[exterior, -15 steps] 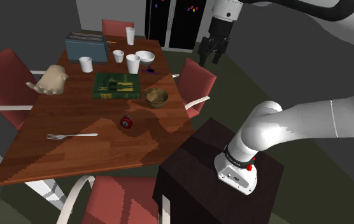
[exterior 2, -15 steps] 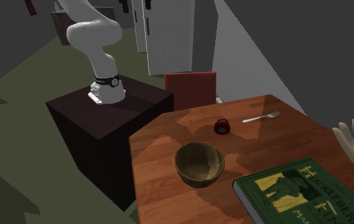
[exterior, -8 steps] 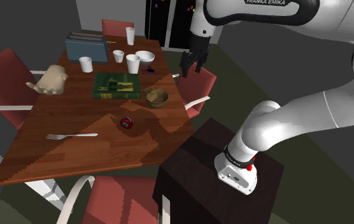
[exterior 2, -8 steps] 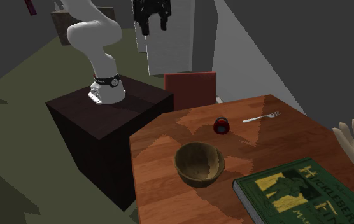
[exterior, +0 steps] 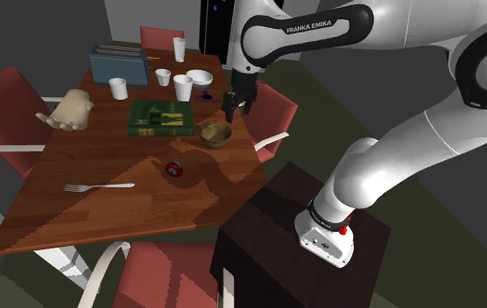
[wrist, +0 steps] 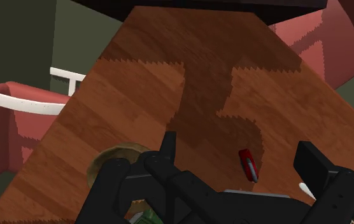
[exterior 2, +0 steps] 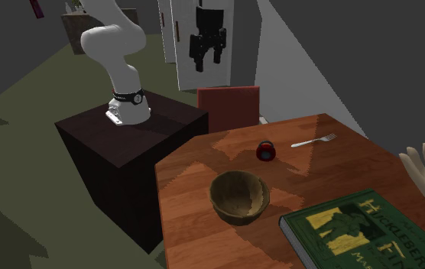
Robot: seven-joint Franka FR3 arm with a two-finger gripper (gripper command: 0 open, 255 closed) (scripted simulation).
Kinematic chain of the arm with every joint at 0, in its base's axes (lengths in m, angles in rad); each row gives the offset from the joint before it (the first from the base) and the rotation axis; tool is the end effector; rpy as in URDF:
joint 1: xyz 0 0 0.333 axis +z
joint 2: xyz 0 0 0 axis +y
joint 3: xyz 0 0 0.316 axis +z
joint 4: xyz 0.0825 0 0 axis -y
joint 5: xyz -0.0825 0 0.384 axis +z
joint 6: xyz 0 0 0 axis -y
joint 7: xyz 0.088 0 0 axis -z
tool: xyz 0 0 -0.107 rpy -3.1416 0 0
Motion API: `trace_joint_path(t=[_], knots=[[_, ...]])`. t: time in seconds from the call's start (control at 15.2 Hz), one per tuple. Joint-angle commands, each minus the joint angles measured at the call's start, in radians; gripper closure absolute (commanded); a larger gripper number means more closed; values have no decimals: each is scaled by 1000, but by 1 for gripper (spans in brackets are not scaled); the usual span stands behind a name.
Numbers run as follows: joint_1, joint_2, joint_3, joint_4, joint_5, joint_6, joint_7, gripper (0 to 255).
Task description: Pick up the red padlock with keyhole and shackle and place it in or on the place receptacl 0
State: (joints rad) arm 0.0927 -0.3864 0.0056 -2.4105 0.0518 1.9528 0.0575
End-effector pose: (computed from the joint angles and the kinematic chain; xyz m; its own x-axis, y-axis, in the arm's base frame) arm 0.4165 0.0446 0.4499 0.9970 0.0207 -0.0741 0.0178 -0.9990 -0.0402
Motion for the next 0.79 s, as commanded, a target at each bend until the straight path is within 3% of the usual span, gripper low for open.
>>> trace_joint_path(t=[0.0, 0.73], knots=[[7, 62, 6, -2, -2, 63, -10, 0], [50, 472, 52, 140, -33, 318, -24, 0]])
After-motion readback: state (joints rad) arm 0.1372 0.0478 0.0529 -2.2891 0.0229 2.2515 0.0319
